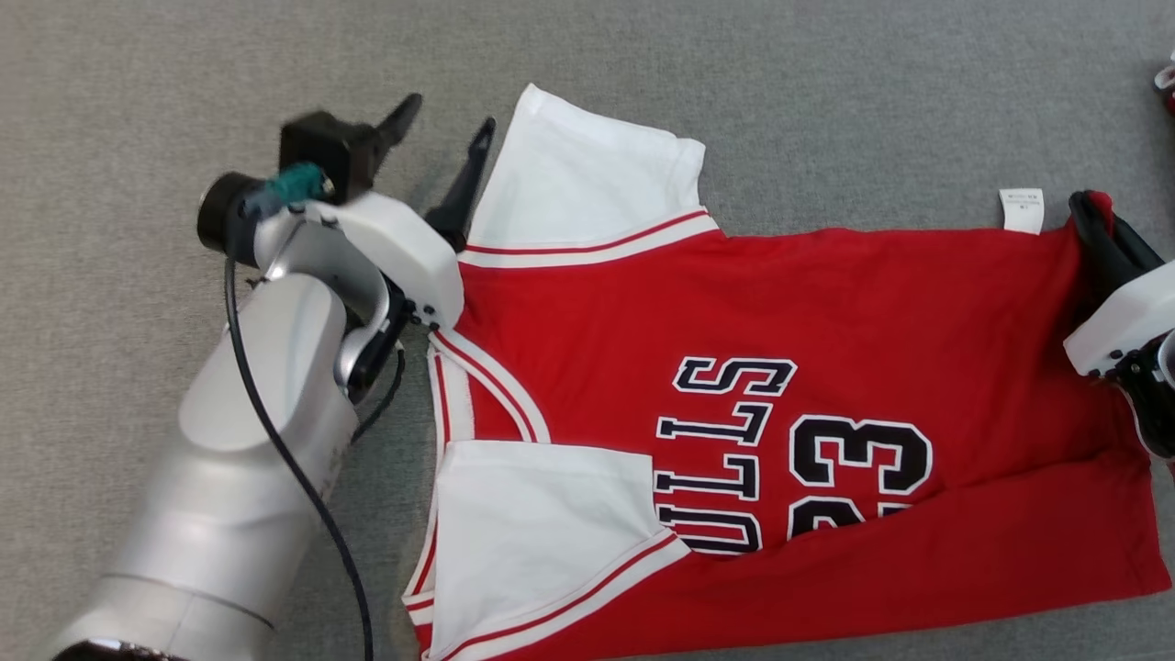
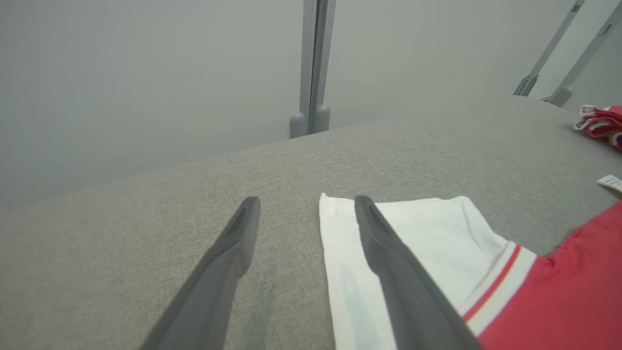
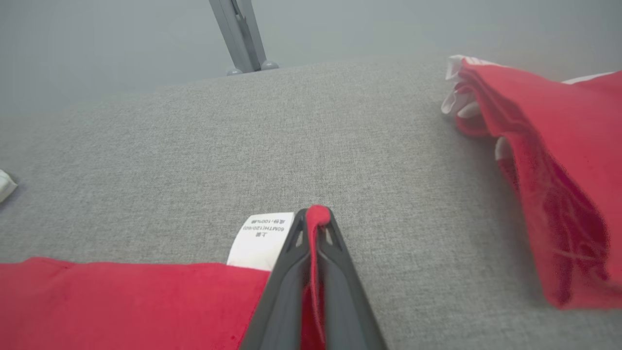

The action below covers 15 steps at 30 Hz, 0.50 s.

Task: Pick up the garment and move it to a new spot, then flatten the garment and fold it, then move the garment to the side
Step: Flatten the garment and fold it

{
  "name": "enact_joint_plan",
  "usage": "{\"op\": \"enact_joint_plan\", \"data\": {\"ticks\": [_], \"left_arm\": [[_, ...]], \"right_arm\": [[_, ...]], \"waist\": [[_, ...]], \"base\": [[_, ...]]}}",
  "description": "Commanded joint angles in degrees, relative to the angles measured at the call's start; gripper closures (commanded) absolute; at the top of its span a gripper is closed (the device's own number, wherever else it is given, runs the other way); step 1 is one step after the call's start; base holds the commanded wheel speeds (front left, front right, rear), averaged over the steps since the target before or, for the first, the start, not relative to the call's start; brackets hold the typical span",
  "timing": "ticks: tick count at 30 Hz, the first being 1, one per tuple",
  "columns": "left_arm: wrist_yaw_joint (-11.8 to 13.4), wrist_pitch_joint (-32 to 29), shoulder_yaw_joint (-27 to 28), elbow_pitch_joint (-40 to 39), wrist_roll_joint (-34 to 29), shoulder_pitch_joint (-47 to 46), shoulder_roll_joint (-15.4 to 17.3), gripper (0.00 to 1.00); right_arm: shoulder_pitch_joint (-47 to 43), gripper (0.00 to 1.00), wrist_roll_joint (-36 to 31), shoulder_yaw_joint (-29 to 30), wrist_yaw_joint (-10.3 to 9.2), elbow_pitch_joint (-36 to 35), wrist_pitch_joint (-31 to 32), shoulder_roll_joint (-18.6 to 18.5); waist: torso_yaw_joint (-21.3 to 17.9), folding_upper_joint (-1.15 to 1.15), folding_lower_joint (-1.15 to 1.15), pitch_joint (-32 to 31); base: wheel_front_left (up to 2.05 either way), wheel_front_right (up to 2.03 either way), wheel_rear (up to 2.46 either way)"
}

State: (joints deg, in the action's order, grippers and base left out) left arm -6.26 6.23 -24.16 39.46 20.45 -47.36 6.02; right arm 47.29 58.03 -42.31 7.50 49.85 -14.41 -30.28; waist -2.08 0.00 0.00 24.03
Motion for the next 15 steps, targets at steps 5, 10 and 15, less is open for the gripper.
{"op": "enact_joint_plan", "data": {"ticks": [5,10,15], "left_arm": [[-1.2,-8.6,-1.8,5.5,4.6,-8.6,1.2,0.0],[-1.3,-15.9,-6.1,8.5,10.5,-14.0,2.0,0.0],[-1.3,-19.6,-10.1,11.3,13.4,-18.0,3.5,0.0]], "right_arm": [[3.4,1.0,1.0,-2.1,-0.02,-0.7,-0.8,0.6],[5.6,1.0,2.0,-4.1,-0.02,0.0,-0.9,1.1],[7.4,1.0,3.3,-6.1,-0.02,0.8,-0.8,1.5]], "waist": [[-3.5,0.0,0.0,4.3],[-4.6,0.0,0.0,6.2],[-5.3,0.0,0.0,7.5]], "base": [[0.0,0.0,0.0],[0.0,0.0,0.0],[0.0,0.0,0.0]]}}
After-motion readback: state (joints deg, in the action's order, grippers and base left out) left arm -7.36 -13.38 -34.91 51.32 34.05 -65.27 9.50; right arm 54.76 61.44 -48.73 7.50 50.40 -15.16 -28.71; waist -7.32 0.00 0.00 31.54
